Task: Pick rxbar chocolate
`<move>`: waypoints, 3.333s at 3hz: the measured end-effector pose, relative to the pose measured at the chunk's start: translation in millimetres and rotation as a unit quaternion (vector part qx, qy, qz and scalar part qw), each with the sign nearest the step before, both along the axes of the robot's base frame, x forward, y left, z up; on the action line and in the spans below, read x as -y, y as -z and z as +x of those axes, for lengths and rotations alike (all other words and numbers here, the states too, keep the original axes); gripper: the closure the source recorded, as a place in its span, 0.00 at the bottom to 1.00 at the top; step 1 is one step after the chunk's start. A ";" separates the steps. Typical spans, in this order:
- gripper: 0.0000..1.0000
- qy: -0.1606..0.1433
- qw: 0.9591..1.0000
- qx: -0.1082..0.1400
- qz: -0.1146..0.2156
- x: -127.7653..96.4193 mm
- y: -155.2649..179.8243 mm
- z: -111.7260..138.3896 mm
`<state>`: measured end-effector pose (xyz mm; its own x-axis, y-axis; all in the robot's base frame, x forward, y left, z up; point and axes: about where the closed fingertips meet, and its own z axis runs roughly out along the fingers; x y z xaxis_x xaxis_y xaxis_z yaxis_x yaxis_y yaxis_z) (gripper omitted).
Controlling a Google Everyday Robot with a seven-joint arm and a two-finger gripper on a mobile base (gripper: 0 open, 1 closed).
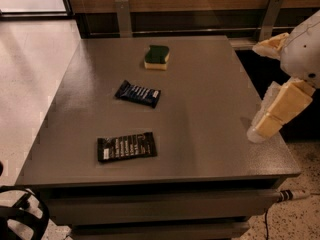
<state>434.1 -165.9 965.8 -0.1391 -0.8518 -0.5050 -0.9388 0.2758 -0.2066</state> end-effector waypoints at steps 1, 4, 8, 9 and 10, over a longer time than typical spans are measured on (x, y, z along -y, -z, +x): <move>0.00 -0.026 0.996 0.015 0.084 -44.5 13.8 -9.2; 0.00 -0.057 0.974 0.025 0.219 -139.2 46.5 -0.6; 0.00 -0.121 0.945 -0.020 0.303 -197.7 119.3 21.6; 0.00 -0.132 0.948 -0.018 0.288 -212.5 125.2 14.7; 0.00 -0.142 0.948 -0.017 0.284 -223.9 133.9 10.6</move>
Offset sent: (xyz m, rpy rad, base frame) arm -0.0150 0.1424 -0.0477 0.5522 -0.0604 0.1361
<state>444.7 58.0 831.9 0.0304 -0.4488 -0.8931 -0.9952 0.0696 -0.0689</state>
